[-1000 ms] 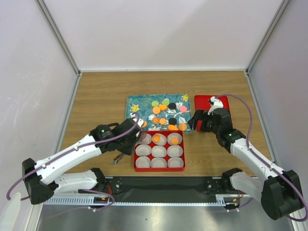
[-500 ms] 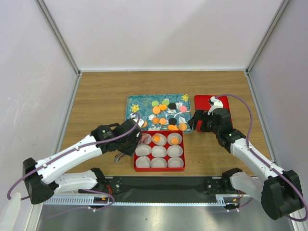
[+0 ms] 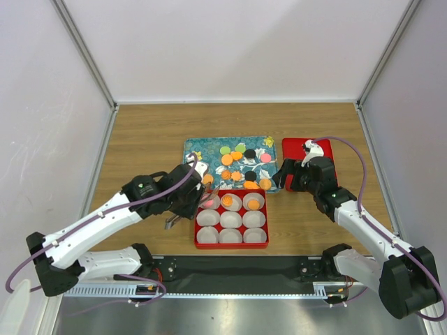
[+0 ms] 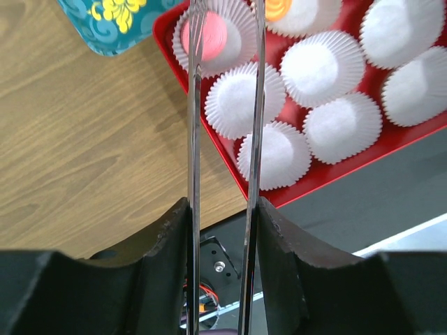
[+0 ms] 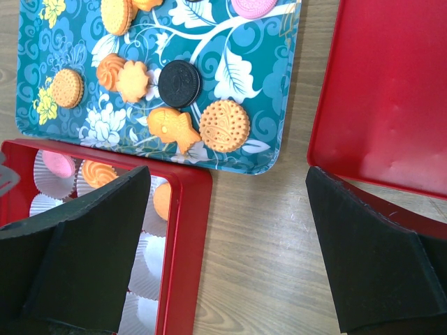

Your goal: Pack the cookies

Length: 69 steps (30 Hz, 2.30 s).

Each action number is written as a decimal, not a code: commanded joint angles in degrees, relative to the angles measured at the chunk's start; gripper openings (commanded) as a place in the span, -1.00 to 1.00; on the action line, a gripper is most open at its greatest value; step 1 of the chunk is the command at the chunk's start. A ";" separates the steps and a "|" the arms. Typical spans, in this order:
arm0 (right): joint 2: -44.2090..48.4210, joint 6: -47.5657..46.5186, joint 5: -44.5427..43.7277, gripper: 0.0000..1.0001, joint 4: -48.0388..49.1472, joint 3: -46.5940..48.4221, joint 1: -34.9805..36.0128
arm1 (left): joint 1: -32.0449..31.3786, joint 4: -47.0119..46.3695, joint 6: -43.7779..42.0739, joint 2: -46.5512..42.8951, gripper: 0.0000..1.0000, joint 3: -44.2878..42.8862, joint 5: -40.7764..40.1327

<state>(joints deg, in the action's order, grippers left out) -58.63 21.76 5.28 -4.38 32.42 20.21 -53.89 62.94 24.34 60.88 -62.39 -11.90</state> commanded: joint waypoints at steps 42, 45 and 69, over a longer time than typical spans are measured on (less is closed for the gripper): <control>-0.52 -0.84 -0.01 0.99 2.27 0.45 0.27 | 15.57 -16.53 -11.24 42.39 0.15 -24.97 1.09; -0.52 -1.01 -0.01 0.99 2.27 0.53 0.45 | 16.18 -17.32 -11.15 42.56 0.14 -24.27 2.23; -0.52 -1.02 -0.09 1.00 2.19 0.71 0.36 | 15.75 -13.10 -10.28 29.83 -0.35 -20.41 0.83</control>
<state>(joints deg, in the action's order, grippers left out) -59.57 21.76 5.28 -4.01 32.42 20.40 -37.19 49.06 14.39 96.05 -83.59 -9.08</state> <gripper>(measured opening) 0.995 0.428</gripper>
